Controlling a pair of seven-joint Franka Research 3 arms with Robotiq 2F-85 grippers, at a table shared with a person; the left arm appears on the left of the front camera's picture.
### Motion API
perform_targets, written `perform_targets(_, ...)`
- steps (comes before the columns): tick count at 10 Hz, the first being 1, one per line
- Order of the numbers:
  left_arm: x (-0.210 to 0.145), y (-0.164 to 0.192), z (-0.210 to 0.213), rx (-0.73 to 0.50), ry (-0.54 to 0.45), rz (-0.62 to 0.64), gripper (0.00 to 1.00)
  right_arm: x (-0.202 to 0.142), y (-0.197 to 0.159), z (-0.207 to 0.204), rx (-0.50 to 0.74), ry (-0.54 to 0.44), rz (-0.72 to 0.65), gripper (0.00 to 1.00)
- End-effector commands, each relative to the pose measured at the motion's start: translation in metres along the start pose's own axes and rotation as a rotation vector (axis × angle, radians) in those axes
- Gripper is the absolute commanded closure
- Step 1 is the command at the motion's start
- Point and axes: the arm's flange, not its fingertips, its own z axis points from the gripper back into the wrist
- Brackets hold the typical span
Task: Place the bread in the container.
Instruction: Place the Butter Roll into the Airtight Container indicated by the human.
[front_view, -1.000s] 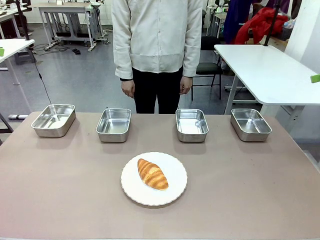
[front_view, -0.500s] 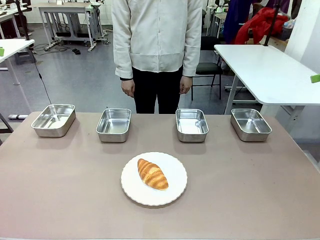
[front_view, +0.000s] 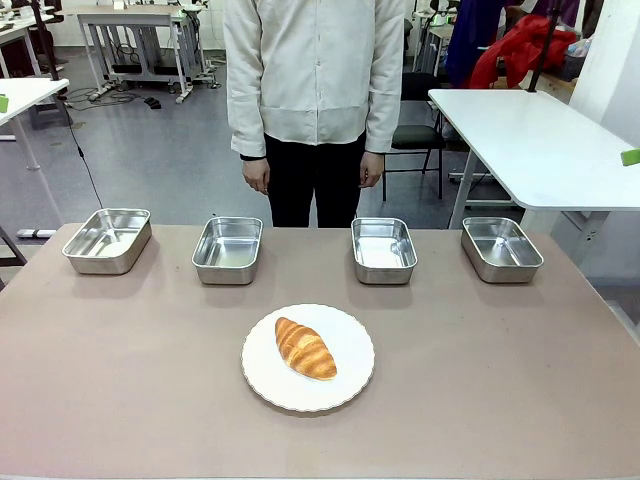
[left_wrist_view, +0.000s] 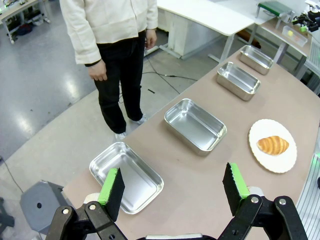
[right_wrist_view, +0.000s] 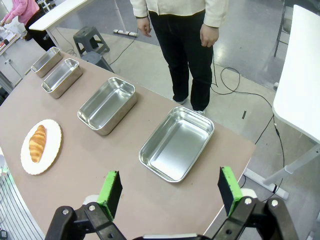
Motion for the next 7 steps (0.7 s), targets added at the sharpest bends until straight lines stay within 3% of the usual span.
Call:
perform_targets(1, 0.0013, 0.0, 0.0006, -0.009, -0.013, -0.004, 0.0, 0.0009, -0.001, -0.0014, 0.006, -0.018, 0.0, 0.0)
perform_targets(7, 0.0013, 0.0, 0.0006, -0.009, -0.013, -0.004, 0.0, 0.0009, -0.001, -0.0014, 0.006, -0.018, 0.0, 0.0)
